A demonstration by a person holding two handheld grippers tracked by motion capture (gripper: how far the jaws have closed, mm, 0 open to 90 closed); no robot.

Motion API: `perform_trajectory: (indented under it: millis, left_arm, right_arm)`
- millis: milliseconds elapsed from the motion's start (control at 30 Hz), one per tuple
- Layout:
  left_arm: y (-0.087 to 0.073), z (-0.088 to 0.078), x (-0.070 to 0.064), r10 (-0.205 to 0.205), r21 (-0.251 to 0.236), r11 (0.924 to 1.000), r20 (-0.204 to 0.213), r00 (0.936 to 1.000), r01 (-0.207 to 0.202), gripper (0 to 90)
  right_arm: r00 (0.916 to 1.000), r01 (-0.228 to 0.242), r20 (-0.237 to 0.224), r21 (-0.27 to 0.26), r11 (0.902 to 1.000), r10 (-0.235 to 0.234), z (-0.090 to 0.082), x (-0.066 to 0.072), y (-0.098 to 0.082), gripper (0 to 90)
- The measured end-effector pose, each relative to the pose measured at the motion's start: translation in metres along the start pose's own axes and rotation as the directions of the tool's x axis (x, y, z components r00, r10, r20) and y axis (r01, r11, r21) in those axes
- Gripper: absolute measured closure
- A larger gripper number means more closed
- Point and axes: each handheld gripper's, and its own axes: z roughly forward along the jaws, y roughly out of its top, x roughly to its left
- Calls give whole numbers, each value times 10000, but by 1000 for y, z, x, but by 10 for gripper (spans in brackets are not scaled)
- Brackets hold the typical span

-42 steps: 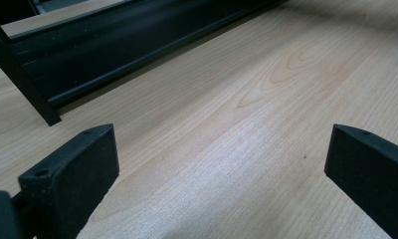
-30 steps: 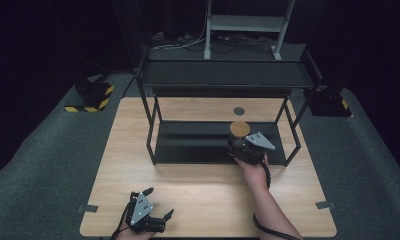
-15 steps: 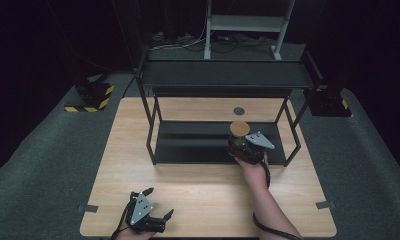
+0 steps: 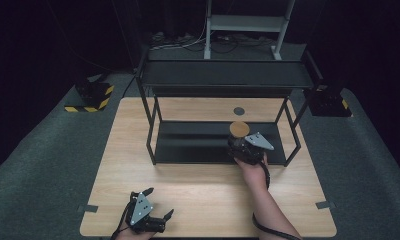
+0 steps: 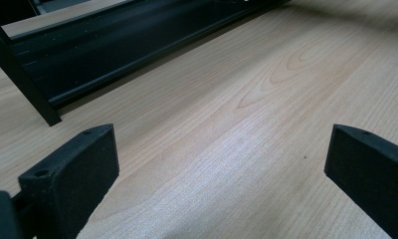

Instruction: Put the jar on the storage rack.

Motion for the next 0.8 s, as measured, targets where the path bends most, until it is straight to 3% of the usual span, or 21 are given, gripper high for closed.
perform_trajectory:
  millis: [800]
  left_arm:
    - [0, 0, 0, -15, -10, 10000, 11, 10000, 15, 10]
  right_arm:
    - [10000, 86, -38, 44, 10000, -85, 2, 1, 1, 241]
